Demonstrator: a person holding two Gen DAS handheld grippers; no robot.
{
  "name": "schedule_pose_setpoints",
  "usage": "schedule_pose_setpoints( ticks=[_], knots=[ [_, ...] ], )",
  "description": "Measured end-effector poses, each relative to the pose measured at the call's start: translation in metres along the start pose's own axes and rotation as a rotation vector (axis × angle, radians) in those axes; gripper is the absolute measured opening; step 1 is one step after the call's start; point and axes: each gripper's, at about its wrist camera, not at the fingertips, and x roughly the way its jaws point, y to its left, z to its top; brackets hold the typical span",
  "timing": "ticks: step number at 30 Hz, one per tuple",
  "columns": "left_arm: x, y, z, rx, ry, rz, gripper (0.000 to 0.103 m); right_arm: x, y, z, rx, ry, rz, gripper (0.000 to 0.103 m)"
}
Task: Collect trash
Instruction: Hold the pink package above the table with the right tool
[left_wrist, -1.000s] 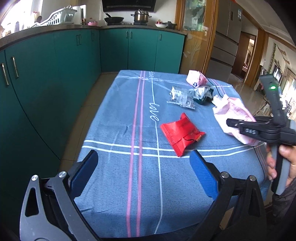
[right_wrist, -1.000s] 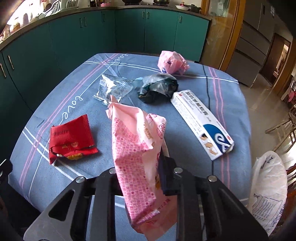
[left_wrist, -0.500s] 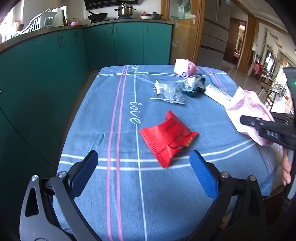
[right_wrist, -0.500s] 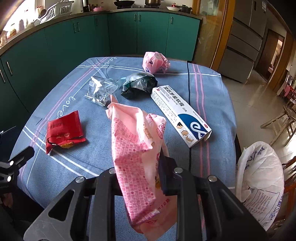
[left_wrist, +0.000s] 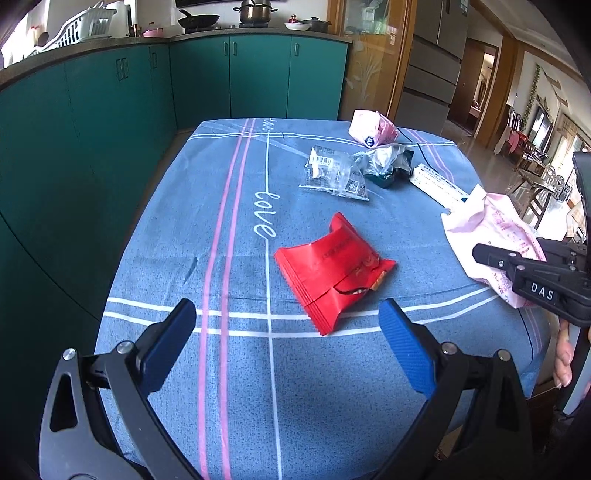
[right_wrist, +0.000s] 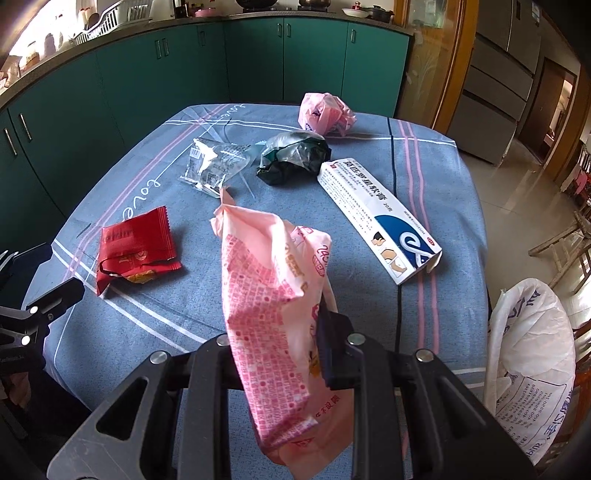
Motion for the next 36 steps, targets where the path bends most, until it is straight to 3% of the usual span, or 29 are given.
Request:
schedule_pose_setpoints(
  ticks=[8, 16, 36],
  knots=[
    [0.007, 0.003, -0.001, -0.008, 0.019, -0.023, 0.099, 0.005, 0.000, -0.003, 0.008, 0.016, 0.004, 0.024],
    [0.011, 0.010, 0.000, -0.037, 0.047, -0.101, 0.099, 0.010, 0.003, -0.005, 0.010, 0.024, 0.016, 0.024],
    [0.016, -0.010, 0.002, 0.052, 0.051, -0.145, 0.099, 0.010, 0.001, -0.005, 0.016, 0.023, 0.023, 0.024]
  ],
)
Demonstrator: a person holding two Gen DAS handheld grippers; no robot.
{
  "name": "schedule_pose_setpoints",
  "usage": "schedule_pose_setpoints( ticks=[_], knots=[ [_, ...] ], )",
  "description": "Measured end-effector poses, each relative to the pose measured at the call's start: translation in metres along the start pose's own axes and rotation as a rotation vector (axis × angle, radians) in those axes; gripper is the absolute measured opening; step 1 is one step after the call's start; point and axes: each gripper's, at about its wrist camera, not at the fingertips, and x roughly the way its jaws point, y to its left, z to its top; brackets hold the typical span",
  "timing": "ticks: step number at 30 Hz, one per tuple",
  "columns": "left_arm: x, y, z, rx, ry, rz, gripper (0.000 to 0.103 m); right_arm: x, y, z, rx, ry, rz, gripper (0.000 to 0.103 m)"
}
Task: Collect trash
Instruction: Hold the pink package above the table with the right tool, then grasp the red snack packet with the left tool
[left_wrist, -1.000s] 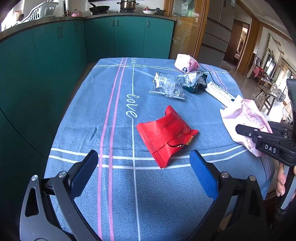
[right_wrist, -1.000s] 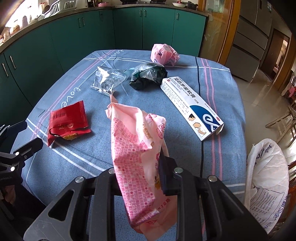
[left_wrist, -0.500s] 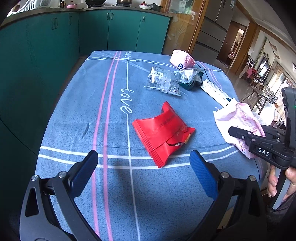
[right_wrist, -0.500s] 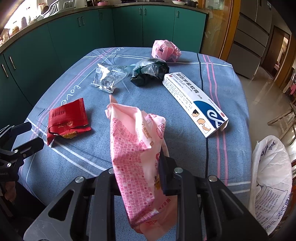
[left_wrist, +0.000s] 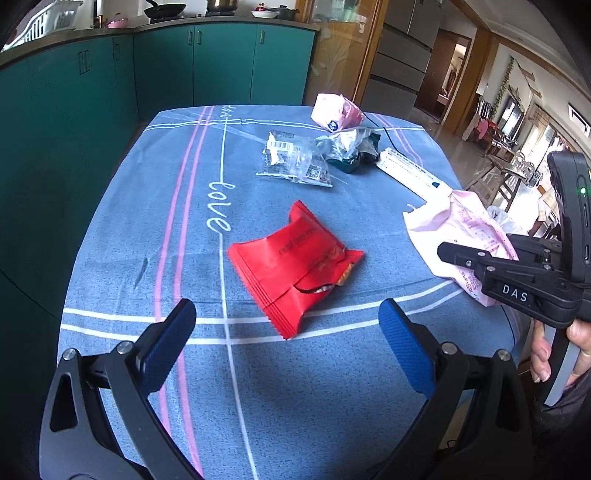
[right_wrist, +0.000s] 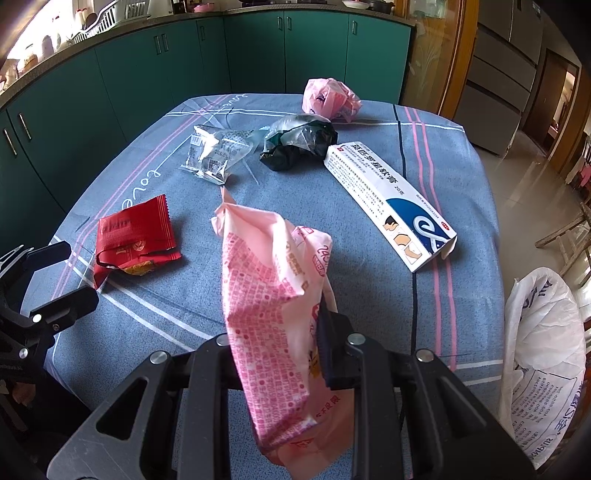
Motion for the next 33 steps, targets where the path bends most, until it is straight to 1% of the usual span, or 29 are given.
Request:
schedule_pose_setpoints(
  ticks=[14, 19, 21, 23, 26, 30, 33],
  knots=[
    [0.000, 0.004, 0.001, 0.006, 0.003, 0.022, 0.099, 0.000, 0.000, -0.001, 0.001, -0.001, 0.005, 0.025],
    [0.005, 0.004, 0.004, 0.029, 0.017, 0.011, 0.099, 0.000, -0.001, -0.001, 0.002, -0.001, 0.007, 0.025],
    [0.000, 0.006, 0.006, 0.042, -0.005, 0.015, 0.099, 0.000, 0.000, 0.000, 0.003, 0.000, 0.007, 0.025],
    [-0.005, 0.013, 0.007, 0.037, -0.026, -0.014, 0.099, -0.001, 0.000, -0.001, 0.001, 0.002, 0.005, 0.025],
    [-0.009, 0.024, 0.011, 0.028, -0.029, -0.048, 0.099, -0.001, -0.001, -0.001, 0.005, 0.002, 0.010, 0.025],
    [-0.006, 0.021, 0.018, 0.088, -0.020, -0.067, 0.099, -0.001, -0.002, -0.002, 0.010, 0.000, 0.017, 0.025],
    [0.006, 0.013, 0.024, 0.132, 0.012, -0.089, 0.099, 0.000, -0.003, -0.001, 0.012, -0.001, 0.022, 0.025]
  ],
)
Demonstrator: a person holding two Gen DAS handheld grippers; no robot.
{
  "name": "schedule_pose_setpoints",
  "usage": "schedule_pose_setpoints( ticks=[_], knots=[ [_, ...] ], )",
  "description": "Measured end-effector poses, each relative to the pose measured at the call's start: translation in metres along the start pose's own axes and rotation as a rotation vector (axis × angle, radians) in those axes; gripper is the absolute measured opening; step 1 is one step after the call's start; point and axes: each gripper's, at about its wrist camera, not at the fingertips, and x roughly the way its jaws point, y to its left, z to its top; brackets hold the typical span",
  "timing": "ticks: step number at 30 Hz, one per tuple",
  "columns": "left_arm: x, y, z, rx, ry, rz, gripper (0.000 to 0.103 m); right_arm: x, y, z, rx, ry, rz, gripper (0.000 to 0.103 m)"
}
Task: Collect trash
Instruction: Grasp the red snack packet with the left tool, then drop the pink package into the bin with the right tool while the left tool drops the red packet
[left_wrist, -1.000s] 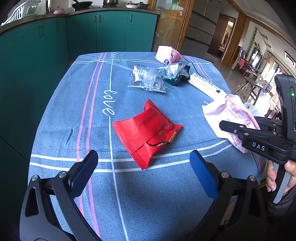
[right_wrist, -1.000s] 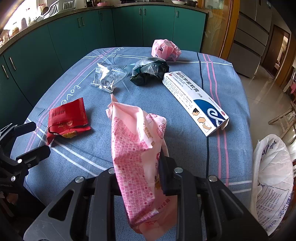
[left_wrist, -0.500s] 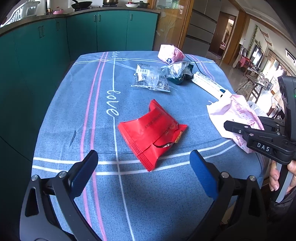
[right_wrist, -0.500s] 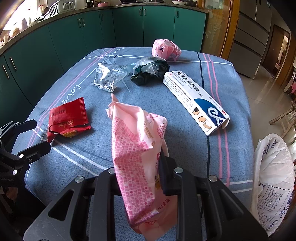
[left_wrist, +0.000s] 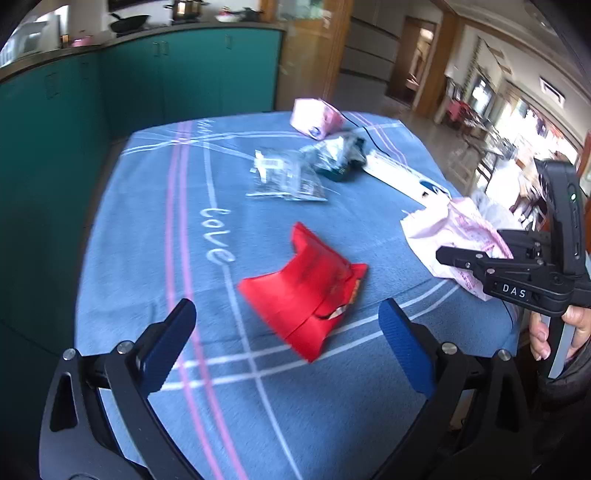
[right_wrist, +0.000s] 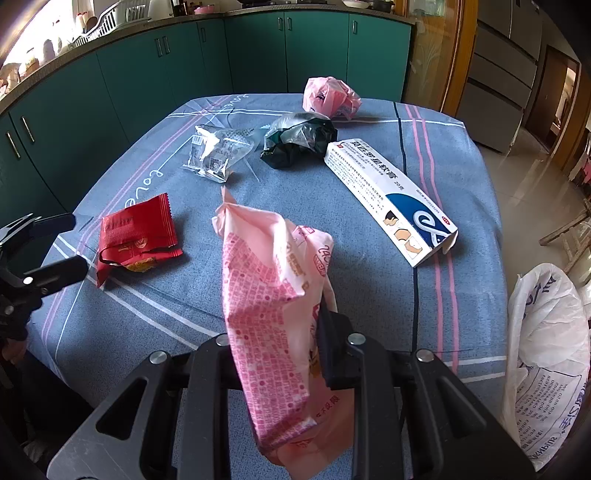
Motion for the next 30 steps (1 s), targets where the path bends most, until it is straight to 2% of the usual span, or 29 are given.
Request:
schedule_pose_setpoints(
  ticks=[5, 8, 12, 18, 21, 24, 27, 30],
  knots=[
    [0.026, -0.015, 0.010, 0.080, 0.042, 0.010, 0.098, -0.001, -0.002, -0.001, 0.010, -0.003, 0.015, 0.025],
    [0.035, -0.019, 0.011, 0.082, 0.067, 0.026, 0.074, -0.004, -0.005, -0.002, 0.020, -0.009, 0.021, 0.025],
    [0.035, -0.016, 0.009, 0.030, 0.058, -0.004, 0.061, -0.009, -0.013, -0.003, 0.040, -0.022, 0.027, 0.025],
    [0.013, -0.019, 0.012, -0.034, -0.014, -0.013, 0.060, -0.027, -0.035, -0.003, 0.081, -0.070, 0.003, 0.025],
    [0.000, -0.031, 0.017, -0.024, -0.046, -0.024, 0.060, -0.045, -0.059, -0.003, 0.121, -0.115, -0.034, 0.024],
    [-0.009, -0.052, 0.023, 0.012, -0.071, -0.051, 0.060, -0.069, -0.096, -0.008, 0.185, -0.168, -0.118, 0.025],
    [-0.011, -0.076, 0.031, 0.046, -0.082, -0.101, 0.060, -0.088, -0.143, -0.022, 0.279, -0.196, -0.213, 0.025],
    [-0.005, -0.107, 0.041, 0.078, -0.064, -0.178, 0.060, -0.094, -0.184, -0.044, 0.367, -0.176, -0.323, 0.025]
  ],
)
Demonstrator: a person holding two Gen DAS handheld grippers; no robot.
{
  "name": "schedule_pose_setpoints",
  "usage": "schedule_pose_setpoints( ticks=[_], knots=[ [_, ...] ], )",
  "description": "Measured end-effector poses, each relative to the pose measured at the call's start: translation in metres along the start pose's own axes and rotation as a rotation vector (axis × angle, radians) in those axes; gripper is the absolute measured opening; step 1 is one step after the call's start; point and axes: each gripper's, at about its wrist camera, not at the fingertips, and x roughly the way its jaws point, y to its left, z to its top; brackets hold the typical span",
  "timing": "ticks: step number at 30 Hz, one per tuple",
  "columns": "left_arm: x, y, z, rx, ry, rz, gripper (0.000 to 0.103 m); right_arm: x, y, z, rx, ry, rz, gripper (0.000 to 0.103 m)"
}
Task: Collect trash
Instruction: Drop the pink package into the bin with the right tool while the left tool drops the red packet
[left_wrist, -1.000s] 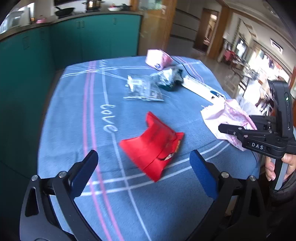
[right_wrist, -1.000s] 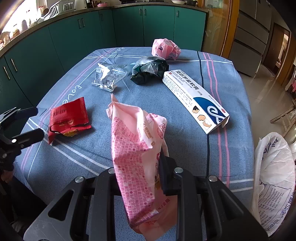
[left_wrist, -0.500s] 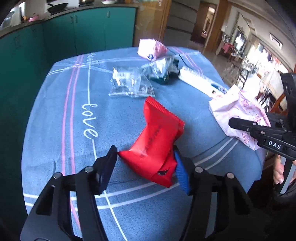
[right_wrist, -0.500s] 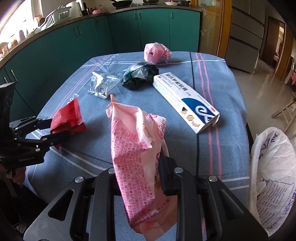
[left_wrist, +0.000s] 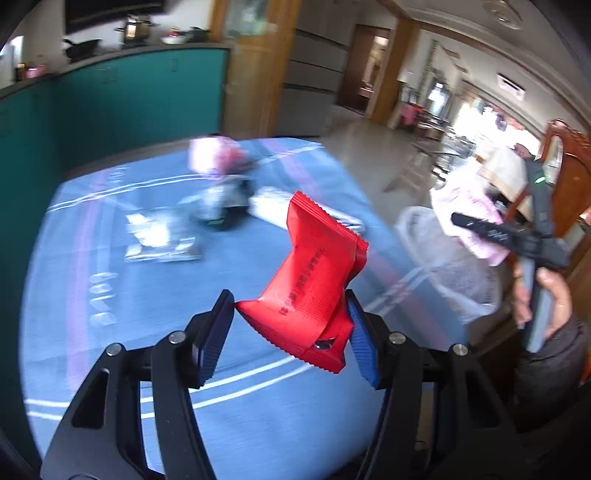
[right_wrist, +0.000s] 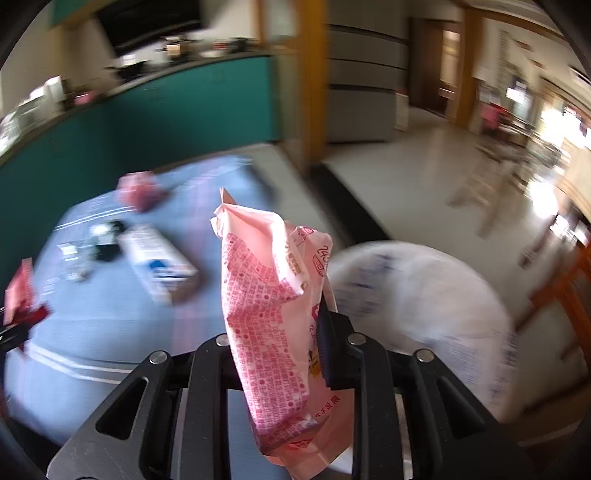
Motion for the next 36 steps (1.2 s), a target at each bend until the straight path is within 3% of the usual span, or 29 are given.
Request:
schedule_pose_setpoints(
  ticks=[2, 9, 10, 11, 13, 19, 22, 25, 30, 36],
  knots=[
    [0.011, -0.022, 0.008, 0.025, 0.017, -0.049, 0.060, 0.010, -0.030, -0.011, 0.043, 0.034, -0.068, 0.025],
    [0.073, -0.112, 0.032, 0.164, 0.080, -0.159, 0.060, 0.040, -0.096, -0.041, 0.188, 0.134, -0.082, 0.027],
    [0.082, -0.124, 0.034, 0.178, 0.096, -0.173, 0.060, 0.040, -0.102, -0.043, 0.206, 0.132, -0.076, 0.035],
    [0.094, -0.136, 0.036, 0.194, 0.116, -0.188, 0.060, 0.039, -0.106, -0.043, 0.221, 0.125, -0.071, 0.055],
    [0.113, -0.159, 0.039, 0.219, 0.148, -0.220, 0.060, 0.030, -0.122, -0.043, 0.272, 0.074, -0.080, 0.080],
    [0.164, -0.219, 0.039, 0.296, 0.215, -0.283, 0.061, -0.009, -0.164, -0.053, 0.339, -0.029, -0.131, 0.080],
    [0.186, -0.240, 0.037, 0.325, 0.230, -0.282, 0.071, -0.025, -0.180, -0.061, 0.359, -0.050, -0.166, 0.081],
    [0.196, -0.249, 0.036, 0.334, 0.240, -0.305, 0.085, -0.032, -0.192, -0.064, 0.379, -0.062, -0.181, 0.083],
    [0.173, -0.230, 0.034, 0.290, 0.224, -0.291, 0.094, -0.018, -0.186, -0.056, 0.397, -0.054, -0.164, 0.085],
    [0.128, -0.166, 0.039, 0.184, 0.099, -0.066, 0.097, 0.005, -0.130, -0.032, 0.305, -0.034, -0.074, 0.085]
  ],
)
